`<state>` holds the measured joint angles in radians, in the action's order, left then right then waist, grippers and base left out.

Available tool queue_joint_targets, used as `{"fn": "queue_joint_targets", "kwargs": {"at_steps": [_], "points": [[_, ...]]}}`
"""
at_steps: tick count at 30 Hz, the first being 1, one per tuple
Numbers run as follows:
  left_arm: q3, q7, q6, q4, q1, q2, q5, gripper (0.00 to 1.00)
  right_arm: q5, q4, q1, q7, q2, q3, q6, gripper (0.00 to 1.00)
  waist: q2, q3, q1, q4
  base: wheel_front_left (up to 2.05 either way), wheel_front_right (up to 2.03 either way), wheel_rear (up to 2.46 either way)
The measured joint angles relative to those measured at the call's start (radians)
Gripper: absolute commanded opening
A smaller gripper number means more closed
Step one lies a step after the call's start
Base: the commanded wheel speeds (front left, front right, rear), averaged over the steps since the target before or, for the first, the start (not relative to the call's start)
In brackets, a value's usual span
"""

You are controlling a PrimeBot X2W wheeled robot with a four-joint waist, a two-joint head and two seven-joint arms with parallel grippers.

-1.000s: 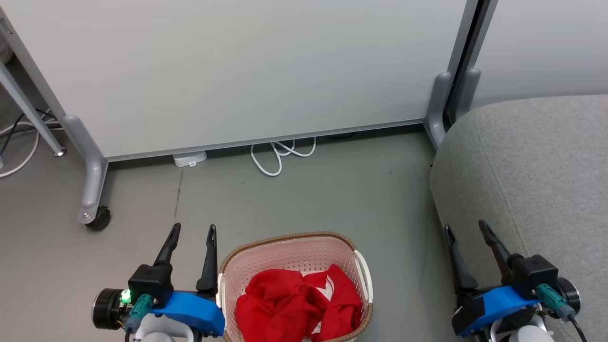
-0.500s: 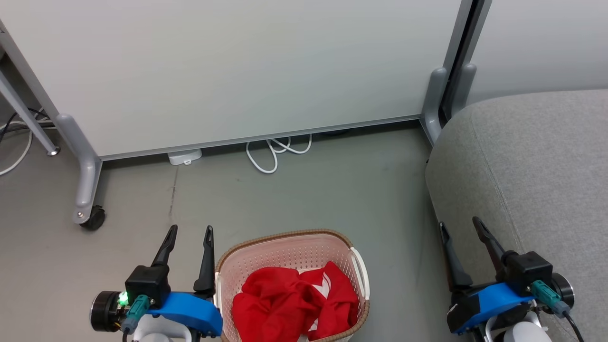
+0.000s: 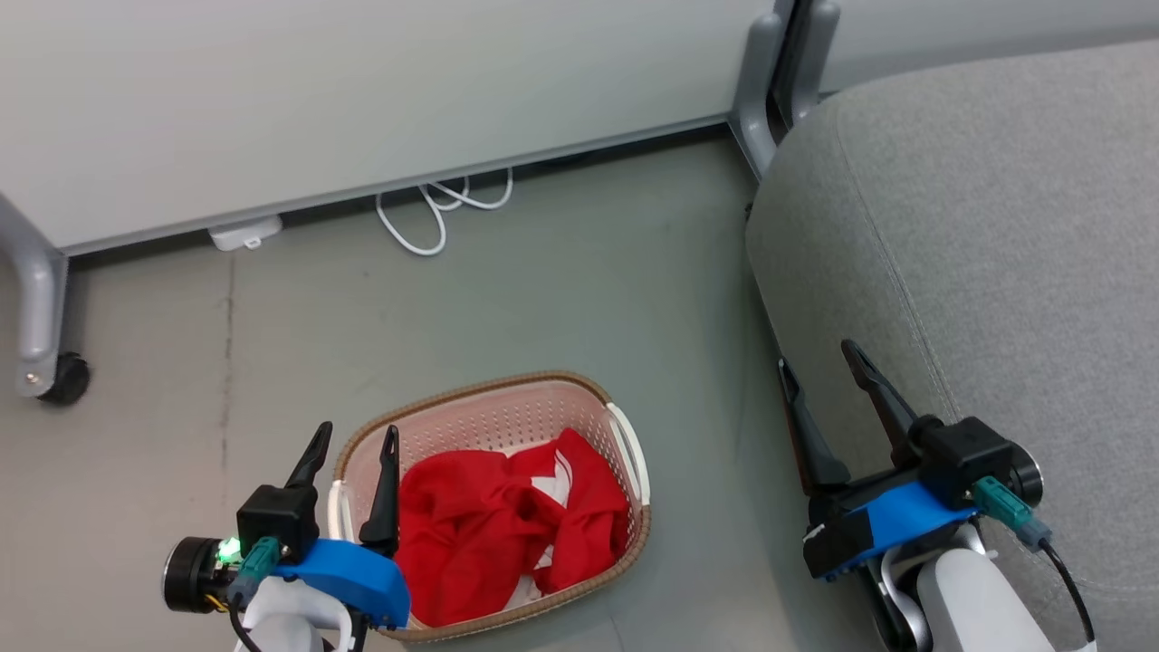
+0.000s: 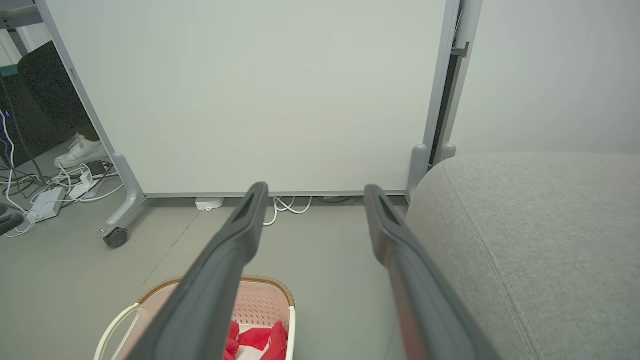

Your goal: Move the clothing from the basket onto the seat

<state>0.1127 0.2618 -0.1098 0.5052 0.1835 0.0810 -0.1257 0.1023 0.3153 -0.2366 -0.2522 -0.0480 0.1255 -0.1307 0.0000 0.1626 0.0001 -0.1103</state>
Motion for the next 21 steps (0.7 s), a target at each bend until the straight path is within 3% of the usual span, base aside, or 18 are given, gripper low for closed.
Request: {"fn": "queue_joint_targets", "kwargs": {"at_steps": [21], "points": [[0.165, -0.001, -0.020, 0.338, 0.325, 0.127, -0.011, 1.00, 0.114, -0.081, -0.194, -0.010, -0.002, 0.113, 0.000, 1.00, 0.0000, 0.417, 0.0002, -0.190, 0.00, 0.00, 0.00]]}}
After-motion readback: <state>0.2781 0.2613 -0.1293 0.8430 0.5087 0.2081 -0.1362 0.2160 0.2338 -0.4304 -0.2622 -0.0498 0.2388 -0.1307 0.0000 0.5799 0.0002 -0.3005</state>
